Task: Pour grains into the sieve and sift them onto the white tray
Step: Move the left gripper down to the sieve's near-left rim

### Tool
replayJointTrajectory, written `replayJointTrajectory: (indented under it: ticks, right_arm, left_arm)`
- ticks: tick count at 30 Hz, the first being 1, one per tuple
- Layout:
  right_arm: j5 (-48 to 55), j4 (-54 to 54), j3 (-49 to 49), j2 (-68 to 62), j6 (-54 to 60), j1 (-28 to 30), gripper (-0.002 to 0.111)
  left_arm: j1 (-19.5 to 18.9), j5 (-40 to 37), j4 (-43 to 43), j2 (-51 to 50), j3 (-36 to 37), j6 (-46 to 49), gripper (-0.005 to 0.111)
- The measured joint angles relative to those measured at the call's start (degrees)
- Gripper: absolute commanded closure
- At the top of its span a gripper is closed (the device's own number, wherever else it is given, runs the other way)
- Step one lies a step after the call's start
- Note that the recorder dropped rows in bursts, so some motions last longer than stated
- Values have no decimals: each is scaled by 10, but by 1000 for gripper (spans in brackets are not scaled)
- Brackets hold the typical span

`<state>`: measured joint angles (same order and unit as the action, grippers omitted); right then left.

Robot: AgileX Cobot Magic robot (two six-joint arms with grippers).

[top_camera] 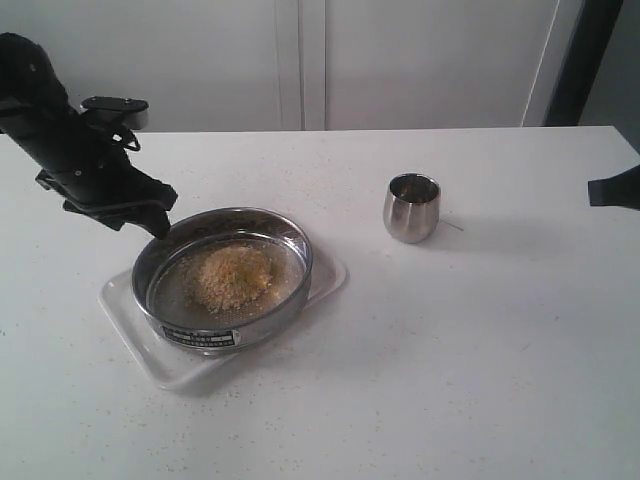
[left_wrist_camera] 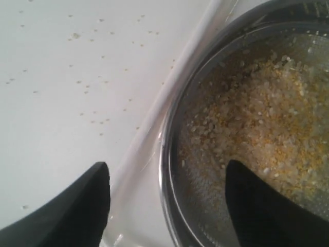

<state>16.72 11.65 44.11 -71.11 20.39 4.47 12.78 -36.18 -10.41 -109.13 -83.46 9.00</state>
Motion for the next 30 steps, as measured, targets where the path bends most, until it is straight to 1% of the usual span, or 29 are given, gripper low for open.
replayJointTrajectory:
  ticks: [4, 9, 15, 17, 19, 24, 28, 30]
  right_arm:
    - [0, 0, 0, 0, 0, 0, 108]
    - [-1, 0, 0, 0, 1, 0, 108]
    - [-1, 0, 0, 0, 1, 0, 108]
    - [-1, 0, 0, 0, 1, 0, 108]
    - [-1, 0, 0, 0, 1, 0, 108]
    - [-1, 0, 0, 0, 1, 0, 108]
    - [-1, 0, 0, 0, 1, 0, 108]
    - [-1, 0, 0, 0, 1, 0, 108]
  left_arm:
    - [5, -2, -6, -20, -17, -8, 40]
    - [5, -10, -6, -38, -36, -10, 44]
    - [5, 1, -7, -57, -40, -11, 45]
    - [5, 2, -7, -63, -41, -11, 48]
    - [5, 3, -7, -68, -42, -13, 56]
    - [5, 8, -6, -88, -43, -13, 58]
    - [5, 10, -6, -90, -43, -13, 64]
    - [5, 10, -6, -90, -43, -13, 70]
